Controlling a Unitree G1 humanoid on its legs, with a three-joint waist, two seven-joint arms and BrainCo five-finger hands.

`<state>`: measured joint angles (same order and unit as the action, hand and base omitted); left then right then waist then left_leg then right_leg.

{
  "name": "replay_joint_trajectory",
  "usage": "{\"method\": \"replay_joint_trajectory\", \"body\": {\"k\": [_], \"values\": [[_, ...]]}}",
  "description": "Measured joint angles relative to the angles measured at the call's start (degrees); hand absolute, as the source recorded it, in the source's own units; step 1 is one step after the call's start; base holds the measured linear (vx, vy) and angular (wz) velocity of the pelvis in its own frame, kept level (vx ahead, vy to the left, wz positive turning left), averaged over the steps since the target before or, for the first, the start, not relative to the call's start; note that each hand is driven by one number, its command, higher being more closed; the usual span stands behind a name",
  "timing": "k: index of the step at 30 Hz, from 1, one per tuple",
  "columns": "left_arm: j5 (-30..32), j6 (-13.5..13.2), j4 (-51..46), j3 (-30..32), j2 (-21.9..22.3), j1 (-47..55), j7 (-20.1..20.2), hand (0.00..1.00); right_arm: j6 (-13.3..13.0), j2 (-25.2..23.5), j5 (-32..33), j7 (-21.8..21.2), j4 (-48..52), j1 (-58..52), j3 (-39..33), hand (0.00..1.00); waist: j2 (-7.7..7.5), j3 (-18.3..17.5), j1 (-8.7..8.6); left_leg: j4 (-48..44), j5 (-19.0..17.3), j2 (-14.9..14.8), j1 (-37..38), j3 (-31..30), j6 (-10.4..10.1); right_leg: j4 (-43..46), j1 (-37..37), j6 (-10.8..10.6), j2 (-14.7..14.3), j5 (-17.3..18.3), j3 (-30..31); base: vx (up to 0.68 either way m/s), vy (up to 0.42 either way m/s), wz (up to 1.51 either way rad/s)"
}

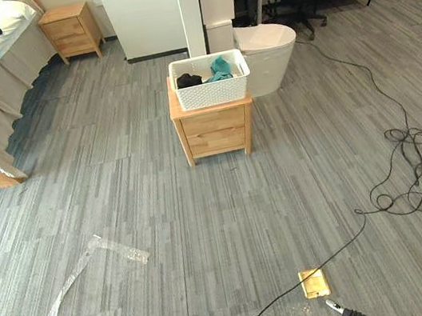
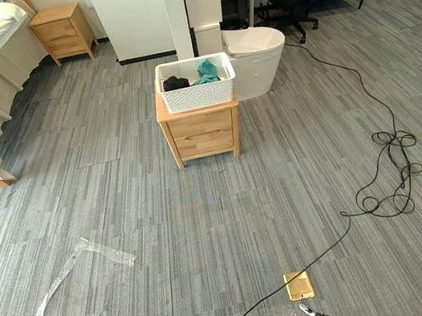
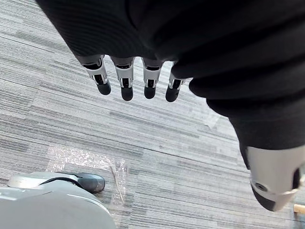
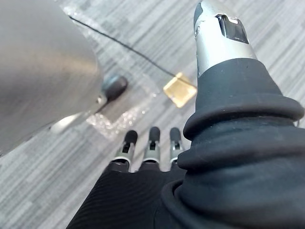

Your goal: Pick up the laundry basket with both hands and put the clothes into the washing machine.

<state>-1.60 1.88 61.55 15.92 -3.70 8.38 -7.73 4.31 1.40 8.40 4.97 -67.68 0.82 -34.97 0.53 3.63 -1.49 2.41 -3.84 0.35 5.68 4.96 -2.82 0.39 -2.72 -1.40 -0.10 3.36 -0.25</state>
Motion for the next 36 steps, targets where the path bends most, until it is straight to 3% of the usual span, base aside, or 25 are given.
{"method": "replay_joint_trajectory", "body": {"k": [22,24,25,26,27,28,29,32,33,34,36], "values": [[-0.1,-0.1,0.2,-0.6,-1.2,-2.0,0.1,0.0,-0.1,0.0,0.0,0.1,0.2,1.9,0.5,0.0,-1.27,3.1,-0.5,2.6,0.9,-0.1,-0.9,2.1,0.8,0.5,2.9,0.6,-0.3,-0.5,1.0,0.01,-0.006,-0.03],[-0.3,-0.5,0.2,-0.6,-0.9,-3.0,0.1,0.0,-0.3,-0.1,0.1,0.1,1.6,2.7,0.5,0.0,-0.44,5.5,-0.26,1.3,-0.2,-0.5,-1.1,3.3,2.4,8.3,6.4,-2.0,-0.6,1.2,0.7,0.01,0.015,-0.2],[-0.6,-0.5,0.1,-0.6,-0.5,-3.4,0.1,0.0,-0.5,-0.2,0.2,0.1,2.9,2.6,0.0,0.0,0.39,6.8,-0.29,-0.7,-1.9,-1.2,-1.6,3.9,3.9,18.7,10.9,-3.6,-0.7,2.7,-0.4,-0.08,0.014,-0.23],[-0.6,-0.6,-0.1,-0.6,-0.4,-3.6,0.1,0.0,-0.5,-0.5,0.3,0.1,3.8,2.3,0.0,0.0,0.53,7.3,-0.28,-1.7,-3.0,-1.3,-1.6,3.8,4.3,25.3,13.8,-3.4,-0.5,2.9,-1.2,-0.08,0.037,-0.06],[-0.6,-0.5,-0.2,-0.5,-0.2,-3.8,0.1,0.0,-0.5,-1.6,0.6,0.1,5.8,1.2,0.1,0.0,0.64,7.9,-0.42,-3.3,-4.6,-0.7,-0.9,2.9,4.8,38.0,19.9,-1.6,1.5,2.5,-3.3,0.01,0.072,0.11],[-0.5,-0.5,-0.3,-0.1,-0.2,-4.4,0.1,0.0,-0.6,-2.3,1.6,0.1,8.1,-0.4,0.1,0.0,0.04,8.2,-0.58,-3.6,-5.6,0.0,0.3,2.8,5.7,46.7,24.1,-1.1,3.5,3.4,-4.6,0.1,0.086,0.11],[-0.5,-0.4,-0.3,0.1,-0.2,-4.5,0.0,0.0,-0.6,-2.2,1.8,0.1,8.7,-0.8,0.2,0.0,-0.09,8.3,-0.4,-3.9,-6.1,0.0,0.8,2.8,5.7,48.9,25.8,-1.4,4.0,4.2,-5.0,0.17,0.1,0.01],[-0.5,-0.2,-0.3,0.2,-0.1,-5.9,0.1,0.0,-1.2,-2.6,2.5,0.3,9.8,-1.2,-0.1,0.0,-0.22,8.4,-0.71,-4.9,-8.8,-1.1,1.7,2.7,5.7,41.7,31.8,-2.0,5.4,5.5,-10.3,0.23,0.075,-0.06],[-0.5,0.1,-0.2,0.8,0.6,-7.2,0.0,0.0,-1.4,-2.8,2.5,0.4,9.5,-1.3,-1.2,0.0,-0.04,9.0,-0.77,-4.6,-9.7,-1.5,3.3,2.5,5.3,33.2,32.0,-2.2,5.0,4.8,-12.1,0.4,-0.007,0.01],[-0.5,0.1,-0.2,2.4,1.8,-8.3,0.1,0.0,-1.3,-3.1,2.5,0.5,9.4,-1.8,-2.4,0.0,-0.15,9.1,-0.85,-4.1,-10.8,-1.7,5.0,2.3,4.8,24.1,31.9,-2.1,4.8,2.4,-13.9,0.45,-0.032,0.06],[-0.5,0.1,-0.2,4.6,3.0,-9.5,0.3,0.0,-1.1,-4.1,2.5,0.8,9.3,-3.2,-5.4,0.0,-0.26,9.3,-1.29,-2.8,-12.5,-1.9,8.0,0.3,3.6,14.3,30.8,-2.3,4.2,-1.2,-13.4,0.55,-0.122,0.63]]}}
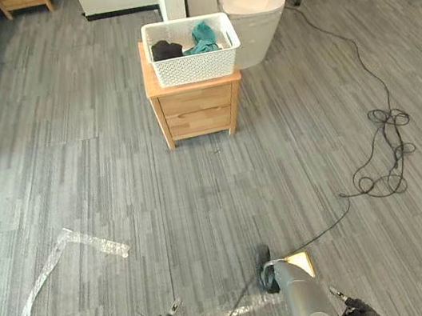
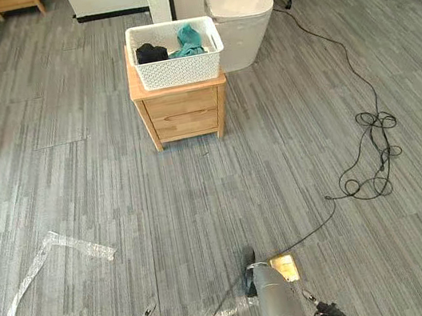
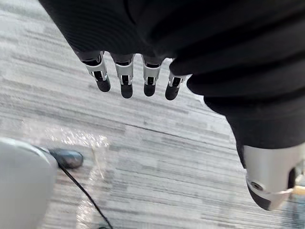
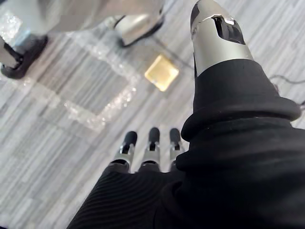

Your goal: Pick up the laundry basket with both hands and put the clothes into the washing machine.

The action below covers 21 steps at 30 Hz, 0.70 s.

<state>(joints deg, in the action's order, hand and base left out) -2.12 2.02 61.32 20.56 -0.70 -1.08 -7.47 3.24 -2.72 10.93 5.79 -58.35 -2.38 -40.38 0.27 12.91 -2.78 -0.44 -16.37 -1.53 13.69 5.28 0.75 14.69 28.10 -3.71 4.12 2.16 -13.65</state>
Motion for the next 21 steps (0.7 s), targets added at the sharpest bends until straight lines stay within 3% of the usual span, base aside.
{"method": "replay_joint_trajectory", "body": {"k": [1,2,3,4,5,6,7,8,10,11,12,14,17,18,19,20,21], "values": [[0.0,-0.1,-0.2,1.7,1.4,0.0,0.1,0.0,0.7,-0.8,0.0,0.5,-0.1,-1.3,-2.1,0.0,0.94,-0.4,-1.37,0.4,-1.6,-1.9,2.5,-1.7,-1.6,2.0,-0.4,1.0,0.1,0.1,1.2,0.79,-0.254,1.21],[0.0,-0.1,-0.1,2.6,2.0,0.0,0.2,0.0,0.8,-1.3,0.3,0.6,0.1,-1.9,-3.6,0.0,0.82,-0.6,-1.93,-2.4,-2.5,-3.2,2.9,-2.1,-3.2,5.0,-0.8,3.7,0.0,-3.3,1.0,0.71,-0.268,1.11],[0.0,0.0,-0.2,3.0,2.3,-0.1,0.3,0.0,0.8,-1.3,0.3,0.5,0.2,-2.0,-4.2,0.0,0.98,-0.7,-2.14,-5.7,-2.9,-4.0,2.1,-2.0,-4.0,7.0,-0.9,5.3,0.1,-4.6,0.5,0.75,-0.313,0.77],[-0.1,0.1,-0.2,4.8,3.3,-0.1,0.8,0.0,0.7,-1.3,0.3,0.5,1.1,-1.4,-4.4,0.0,2.67,-1.1,-2.4,-13.7,-2.3,-6.2,-0.8,-1.1,-5.8,10.1,-1.2,7.2,-0.1,-1.6,-1.4,0.88,-0.39,0.58],[-1.3,0.2,-0.6,7.7,4.2,0.0,1.0,0.0,0.7,-1.3,0.1,0.5,2.9,-0.5,-4.8,0.0,3.94,-0.8,-2.43,-27.1,2.1,-8.2,-5.5,-0.4,-8.6,12.7,-3.5,8.8,-0.8,2.4,-2.6,0.88,-0.387,0.42],[-2.1,0.2,-0.9,9.4,4.6,0.3,1.1,0.0,0.5,-1.4,0.0,0.5,3.2,-0.6,-5.1,0.0,4.26,-0.7,-2.32,-33.1,5.9,-8.9,-7.3,-0.7,-8.6,13.0,-5.3,8.9,-1.2,4.2,-2.6,0.75,-0.301,0.09],[-3.2,0.2,-1.7,11.0,5.1,1.2,1.1,0.0,0.6,-1.4,0.2,0.5,3.8,-0.5,-5.6,0.0,4.26,-0.7,-1.71,-42.2,13.7,-9.7,-10.3,-1.1,-10.0,13.0,-8.5,9.5,-1.8,6.3,-2.1,0.57,-0.201,-0.28],[-4.5,0.0,-3.1,11.5,5.0,2.1,1.1,0.0,0.4,-1.4,0.3,0.5,5.3,0.0,-5.2,0.0,4.36,-0.7,-1.08,-55.5,16.1,-10.4,-14.6,-2.0,-11.8,12.0,-12.8,9.8,-2.8,8.1,-0.8,0.65,-0.208,-0.46],[-5.2,-0.1,-3.8,11.4,4.8,2.4,1.2,0.0,-0.2,-1.2,0.3,0.5,6.0,1.7,-1.8,0.0,3.82,-0.3,-0.32,-69.0,15.5,-10.4,-21.4,-1.8,-11.5,7.9,-20.1,9.9,-4.3,8.6,1.6,0.64,-0.151,-0.57],[-5.7,-0.1,-4.2,11.3,4.7,2.4,1.2,0.0,-0.4,-1.2,0.3,0.5,6.0,2.4,-0.6,0.0,3.53,-0.2,0.16,-71.2,14.9,-10.4,-23.3,-1.2,-10.7,6.1,-22.6,9.9,-4.4,8.6,2.5,0.61,-0.048,-0.71],[-6.3,-0.4,-5.3,10.8,4.8,2.5,1.1,0.0,-0.5,-1.2,0.3,0.8,6.4,3.6,2.7,0.0,3.01,0.1,1.37,-71.4,12.6,-10.6,-28.1,0.8,-6.9,2.0,-28.3,9.8,-4.3,8.6,4.6,0.39,-0.011,-0.56],[-7.4,-1.2,-6.0,9.2,4.7,3.1,0.9,0.0,-0.6,-1.2,0.3,1.7,7.6,5.0,6.6,0.0,3.26,0.0,2.51,-63.9,10.3,-11.6,-33.3,3.0,-4.1,-2.1,-33.5,9.0,-4.0,9.1,6.7,0.51,0.068,-0.72],[-9.2,-1.3,-6.8,7.9,4.3,4.2,0.7,0.0,-0.7,-0.5,0.3,1.8,9.4,6.4,11.5,0.0,2.75,-0.1,3.93,-37.4,9.6,-12.4,-35.7,6.9,-4.2,-5.6,-38.6,5.3,-1.9,11.5,9.1,0.44,0.142,-0.61],[-9.5,-1.4,-6.7,7.6,4.4,4.5,0.2,0.0,-0.7,-0.3,0.3,1.7,10.3,6.4,12.1,0.0,2.94,-0.3,3.59,-24.6,10.2,-12.1,-34.8,7.3,-4.8,-6.4,-41.2,3.6,-0.9,13.2,9.3,0.52,0.268,-0.34],[-9.5,-1.3,-6.5,7.8,4.5,4.8,-0.5,0.0,-0.9,0.1,0.3,1.9,10.4,5.5,11.5,0.0,2.8,-1.1,3.73,-17.4,10.5,-11.4,-34.7,7.3,-5.4,-6.7,-43.4,1.8,0.7,15.4,9.4,0.66,0.403,-0.23],[-9.5,-1.3,-6.5,8.2,4.5,5.2,-0.7,0.0,-0.9,0.6,0.3,2.0,10.3,4.7,11.5,0.0,2.43,-1.6,3.88,-16.7,10.5,-11.2,-34.6,7.7,-5.3,-6.7,-44.5,1.0,1.8,16.6,9.7,0.58,0.395,-0.41],[-9.4,-1.4,-6.4,8.8,3.8,5.8,-1.3,0.0,-0.8,1.0,0.3,1.9,10.1,3.0,11.5,0.0,1.13,-3.7,4.32,-19.9,15.2,-9.9,-34.5,9.8,-5.5,-5.4,-45.5,-0.5,4.4,18.4,11.5,0.61,0.431,-0.46]]}}
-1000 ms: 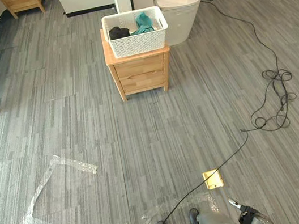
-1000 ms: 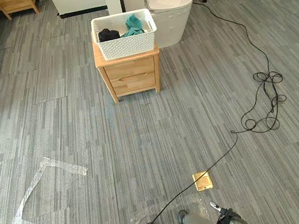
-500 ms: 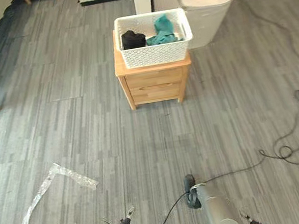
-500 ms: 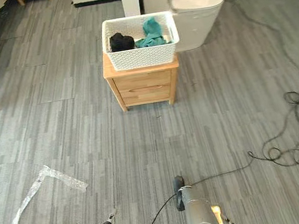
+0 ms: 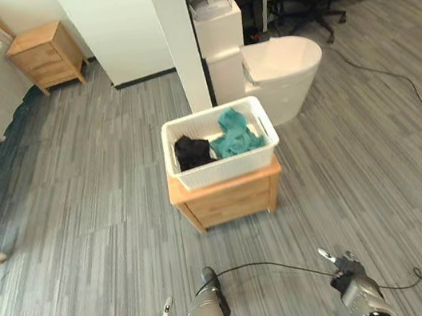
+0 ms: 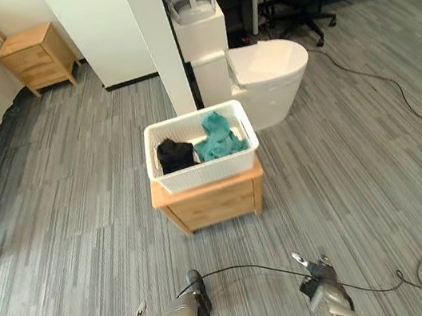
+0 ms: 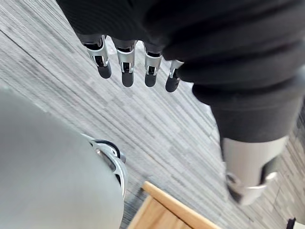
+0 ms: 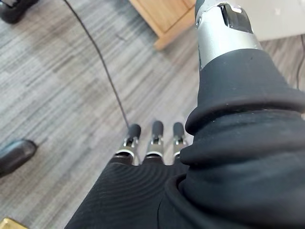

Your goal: Pick up the laundry basket with both hands and put the clothes into the washing machine.

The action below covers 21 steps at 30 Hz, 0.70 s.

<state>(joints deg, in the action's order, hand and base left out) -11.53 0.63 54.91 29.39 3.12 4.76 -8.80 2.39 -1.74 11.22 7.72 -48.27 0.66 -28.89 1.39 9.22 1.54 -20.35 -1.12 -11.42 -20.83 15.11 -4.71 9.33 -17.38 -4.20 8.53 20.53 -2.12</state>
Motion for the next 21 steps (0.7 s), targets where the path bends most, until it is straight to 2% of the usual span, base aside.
{"method": "replay_joint_trajectory", "body": {"k": [1,2,3,4,5,6,7,9,11,12,13,14,15,16,19,20,21], "values": [[0.3,0.2,1.2,0.1,-0.5,0.1,-0.2,0.0,0.0,0.0,-0.3,0.0,-0.5,-0.7,-0.2,0.0,-1.13,-1.3,-0.11,-1.5,2.1,1.7,0.0,0.4,2.3,4.8,1.6,-0.1,2.1,-0.1,1.3,0.64,0.435,-0.41],[0.9,0.2,2.0,-0.5,-2.3,0.1,-0.2,0.0,0.0,-1.1,-0.5,-0.1,-1.4,-1.5,-0.9,0.0,-3.88,-2.4,-0.83,-1.0,0.2,4.3,1.8,2.1,4.0,14.5,6.1,-1.2,5.4,-2.1,3.1,0.65,0.436,-0.11],[1.1,0.2,2.6,-1.3,-3.1,-0.3,-0.2,0.0,0.0,-1.3,-0.6,-0.2,-2.5,-1.7,-1.9,0.0,-4.9,-2.4,-1.01,-0.3,-0.7,5.8,3.3,2.3,4.7,21.2,8.7,-1.3,6.2,-5.0,4.3,0.8,0.492,0.22],[1.3,0.5,4.3,-4.2,-4.6,-1.5,-0.1,0.0,0.2,-2.3,-0.6,-0.3,-4.9,-2.8,-3.2,0.0,-5.62,-2.4,-1.24,1.0,-2.5,7.3,6.9,2.1,5.9,35.3,14.9,-2.5,6.3,-15.5,6.1,0.66,0.373,0.31],[1.3,0.7,4.3,-5.0,-4.7,-1.6,-0.1,0.0,0.3,-2.6,-0.6,-0.3,-6.1,-3.2,-3.2,0.0,-5.37,-2.2,-1.51,1.7,-3.0,7.7,8.7,1.7,6.1,39.7,16.9,-3.4,6.2,-15.8,6.7,0.75,0.37,0.43],[1.5,0.9,4.4,-6.4,-4.6,-1.7,-0.1,0.0,0.7,-3.1,-0.7,-0.4,-7.8,-3.5,-3.0,0.0,-4.94,-1.9,-2.16,3.4,-3.1,8.0,12.7,1.0,6.2,45.4,20.1,-4.8,5.5,-14.3,6.4,0.61,0.236,0.2],[2.3,1.0,4.4,-7.6,-4.4,-2.1,0.0,0.0,0.6,-2.6,-1.1,-0.6,-7.0,-3.7,-2.7,0.0,-3.63,-1.6,-2.36,6.6,-3.1,7.7,17.8,1.1,6.2,46.4,24.0,-4.1,6.1,-12.2,3.2,0.56,0.205,0.07],[3.0,1.1,4.2,-7.7,-4.1,-2.7,-0.1,0.0,0.5,-2.4,-1.3,-0.5,-6.6,-3.7,-2.5,0.0,-3.19,-1.7,-2.24,9.4,-3.1,7.3,21.2,1.9,6.2,43.1,27.1,-3.6,6.8,-10.4,0.0,0.33,0.095,-0.07],[3.2,1.1,4.3,-8.0,-3.8,-3.9,0.0,0.0,0.4,-2.4,-1.7,-0.5,-6.7,-3.7,-2.2,0.0,-3.05,-1.6,-2.56,12.7,-4.2,6.5,25.4,2.0,4.5,28.1,28.1,-4.4,5.6,-9.8,-3.0,0.29,0.0,0.21],[3.2,0.6,4.2,-8.6,-3.6,-3.8,0.0,0.0,0.4,-2.6,-1.7,-0.5,-7.2,-3.9,-2.1,0.0,-3.64,-2.0,-2.65,13.9,-4.8,6.7,26.6,2.1,3.5,18.1,28.1,-4.1,5.0,-11.9,-3.4,0.28,-0.07,0.34],[3.2,0.4,4.2,-8.6,-3.5,-3.8,0.0,0.0,0.4,-2.7,-1.7,-0.5,-7.4,-4.1,-2.1,0.0,-3.96,-2.2,-2.74,14.4,-5.2,6.9,27.0,2.1,3.0,14.3,28.1,-3.4,4.9,-14.8,-3.5,0.28,-0.153,0.51],[3.4,0.4,4.1,-8.4,-3.4,-3.6,-0.1,0.0,0.4,-3.3,-1.7,-0.4,-7.8,-4.6,-2.1,0.0,-5.13,-2.6,-2.62,15.2,-5.7,7.8,27.7,1.4,2.2,10.6,28.5,-2.1,5.1,-21.5,-4.1,0.31,-0.231,0.47],[3.4,0.3,3.9,-7.6,-2.7,-3.2,-0.3,0.0,0.4,-3.1,-1.7,-0.4,-8.1,-4.9,-2.3,0.0,-4.94,-3.0,-2.49,15.5,-6.2,7.7,28.2,0.8,1.5,10.8,27.9,-2.2,5.5,-18.4,-5.4,0.36,-0.299,0.36],[3.5,0.3,4.0,-6.4,-1.7,-3.2,-0.3,0.0,0.4,-2.1,-1.7,-0.3,-8.6,-4.6,-2.0,0.0,-3.33,-3.5,-2.14,15.5,-6.3,6.1,28.2,0.5,0.5,8.8,26.6,-1.8,4.1,-17.2,-6.5,0.28,-0.26,0.11],[3.3,0.2,4.2,-5.8,0.9,-2.6,-0.3,0.0,0.2,0.7,-1.6,-0.2,-8.7,-3.4,-1.7,0.0,0.8,-3.6,-2.47,16.6,-5.1,3.7,27.6,-0.2,-1.8,6.0,25.5,-1.2,1.8,-17.0,-9.2,0.23,-0.191,0.22],[3.2,0.1,4.1,-5.6,1.5,-2.6,-0.3,0.0,0.2,0.9,-1.5,-0.1,-8.7,-3.6,-1.9,0.0,1.4,-3.8,-2.4,17.1,-4.1,3.3,28.0,-0.8,-3.4,5.4,24.4,-0.6,1.5,-16.6,-10.3,0.18,-0.163,0.33],[3.2,0.1,4.1,-5.0,1.5,-2.5,-0.3,0.0,0.1,0.9,-0.2,-0.2,-8.6,-3.5,-1.8,0.0,1.28,-3.8,-2.41,18.0,-2.6,3.3,28.9,-0.7,-3.7,4.9,23.3,-0.6,1.1,-16.5,-10.7,0.15,-0.176,0.23]]}}
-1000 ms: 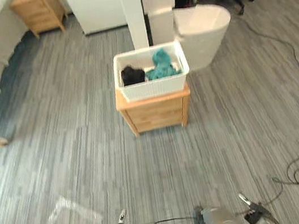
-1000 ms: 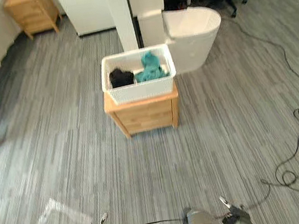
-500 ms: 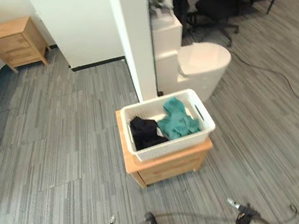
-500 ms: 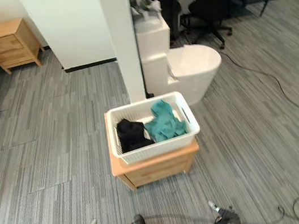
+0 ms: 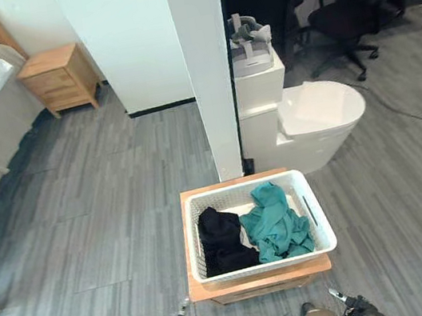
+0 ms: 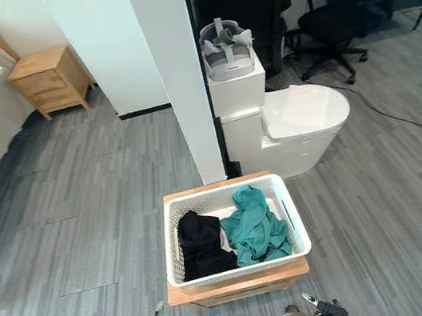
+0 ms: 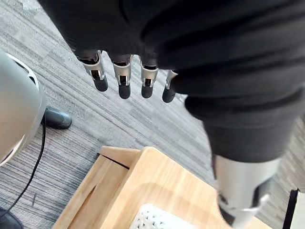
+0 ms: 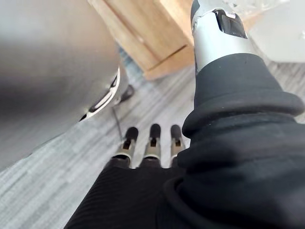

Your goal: Pick up the laundry basket with both hands and put the clothes into the washing machine.

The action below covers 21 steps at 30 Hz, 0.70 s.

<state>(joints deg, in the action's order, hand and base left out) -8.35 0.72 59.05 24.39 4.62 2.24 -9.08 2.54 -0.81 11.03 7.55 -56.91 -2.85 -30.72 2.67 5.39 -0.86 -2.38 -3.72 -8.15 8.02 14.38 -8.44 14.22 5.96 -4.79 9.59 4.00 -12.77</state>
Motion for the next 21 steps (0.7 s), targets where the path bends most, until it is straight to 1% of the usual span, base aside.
{"method": "replay_joint_trajectory", "body": {"k": [3,5,6,7,8,9,10,11,12,13,14,15,16,20,21], "values": [[-0.1,0.0,-0.1,1.0,-0.1,0.0,-0.1,0.0,-0.9,0.0,2.4,0.3,0.6,0.7,0.0,0.0,-0.21,0.0,-0.05,0.5,0.3,-0.9,-0.3,0.2,0.1,-2.1,-0.6,0.3,-1.3,-0.2,-0.1,0.04,-0.104,0.0],[-1.5,0.0,-0.2,2.0,-0.5,0.1,-0.2,0.0,-1.1,-0.4,4.4,1.4,2.4,0.6,-0.1,0.0,-0.2,0.0,-0.1,0.5,0.3,-1.1,-0.7,0.8,0.1,-2.8,-0.1,0.6,-1.7,-0.5,0.3,-0.03,-0.027,-0.08],[-3.0,0.0,-0.5,3.6,-0.6,0.5,-0.5,0.0,-1.1,-0.9,5.9,2.3,5.6,-0.1,-0.1,0.0,-0.52,0.2,-0.29,0.5,0.3,-1.2,-1.1,1.6,0.1,-3.1,0.4,0.7,-1.8,-0.5,0.6,-0.07,-0.017,-0.13],[-5.1,0.0,-1.7,5.0,-0.6,1.5,-1.0,0.0,-1.3,-1.4,7.6,2.9,11.0,-1.8,-0.2,0.0,-0.63,0.3,-0.72,0.6,0.3,-1.5,-1.7,2.4,0.2,-3.6,1.2,0.7,-2.0,-0.8,1.0,-0.07,-0.012,-0.18],[-6.4,-0.1,-2.8,5.6,-0.6,2.2,-1.1,0.0,-1.6,-1.5,8.3,3.4,14.0,-2.4,-0.2,0.0,-0.6,0.3,-0.91,0.7,0.1,-1.6,-2.0,3.1,0.3,-3.7,1.7,0.7,-2.2,-0.7,1.4,-0.05,-0.01,-0.25],[-7.8,-0.1,-4.4,6.1,-0.9,3.4,-1.1,0.0,-2.0,-1.5,9.2,4.1,18.6,-3.5,-0.2,0.0,-0.4,0.2,-1.34,0.8,-0.5,-1.8,-2.5,3.9,0.6,-3.9,2.9,0.7,-2.6,-0.8,1.9,-0.06,0.014,-0.36],[-9.4,-0.1,-6.9,7.5,-1.3,4.9,-1.1,0.0,-2.6,-1.2,9.3,5.0,26.8,-6.0,-0.5,0.0,0.23,0.5,-1.66,0.8,-1.8,-2.0,-3.5,5.4,1.0,-3.8,4.3,0.6,-3.1,-1.2,2.5,-0.04,0.016,-0.37],[-9.8,-0.1,-8.0,7.8,-1.7,5.4,-1.2,0.0,-2.6,-1.2,9.3,5.1,29.7,-7.0,-1.0,0.0,0.22,0.6,-1.67,0.5,-1.8,-2.2,-3.7,5.9,1.0,-3.7,4.7,0.5,-3.2,-1.3,2.9,-0.03,0.009,-0.43],[-10.2,-0.1,-10.6,8.0,-2.7,6.8,-1.3,0.0,-2.8,-1.2,9.2,5.4,35.4,-9.0,-1.9,0.0,0.46,0.8,-1.71,0.2,-2.2,-2.2,-3.9,7.0,0.9,-3.1,5.7,0.5,-3.3,-1.4,3.7,-0.01,-0.01,-0.36],[-10.2,-0.1,-12.0,8.2,-3.1,7.4,-1.4,0.0,-3.2,-1.2,9.2,5.9,37.8,-10.1,-2.3,0.0,0.65,0.9,-1.81,0.2,-2.4,-2.2,-3.9,7.5,0.9,-2.9,6.2,0.5,-3.4,-1.4,4.2,0.01,-0.006,-0.44],[-10.1,-0.4,-15.1,9.8,-3.7,8.1,-1.6,0.0,-3.9,-1.2,9.1,6.7,41.8,-11.6,-3.1,0.0,1.06,1.1,-2.06,0.2,-2.6,-2.1,-3.9,8.5,0.9,-2.1,7.1,0.3,-3.5,-1.3,5.1,0.01,0.006,-0.32],[-10.1,-0.7,-17.3,10.9,-4.1,8.2,-1.8,0.0,-4.1,-1.3,8.6,7.2,44.3,-12.2,-4.2,0.0,1.52,1.1,-2.4,0.2,-2.6,-2.1,-4.6,8.9,0.9,-1.8,7.7,0.3,-3.5,-1.2,5.3,0.03,0.007,-0.26],[-10.0,-1.3,-19.8,12.2,-4.8,8.1,-2.2,0.0,-4.2,-1.3,8.3,7.4,46.6,-12.4,-5.5,0.0,2.03,1.2,-3.32,0.2,-2.6,-2.0,-4.7,9.1,0.9,-1.4,8.5,0.4,-3.5,-1.2,5.6,0.04,0.003,-0.15],[-8.9,-1.9,-26.1,11.7,-7.6,6.2,-2.2,0.0,-4.3,-0.2,4.7,7.8,52.0,-11.3,-8.1,0.0,3.68,1.7,-4.78,-0.4,-2.5,-1.8,-5.2,10.1,0.9,-1.2,9.6,0.7,-3.7,-1.5,7.2,0.06,0.009,-0.18],[-8.7,-2.2,-26.9,11.2,-8.3,5.4,-2.2,0.0,-4.3,0.8,4.0,7.8,52.7,-10.3,-8.1,0.0,3.75,1.7,-4.82,-0.7,-2.4,-1.7,-5.2,10.7,0.8,-1.5,9.8,0.8,-3.9,-1.8,8.1,0.07,0.01,-0.27]]}}
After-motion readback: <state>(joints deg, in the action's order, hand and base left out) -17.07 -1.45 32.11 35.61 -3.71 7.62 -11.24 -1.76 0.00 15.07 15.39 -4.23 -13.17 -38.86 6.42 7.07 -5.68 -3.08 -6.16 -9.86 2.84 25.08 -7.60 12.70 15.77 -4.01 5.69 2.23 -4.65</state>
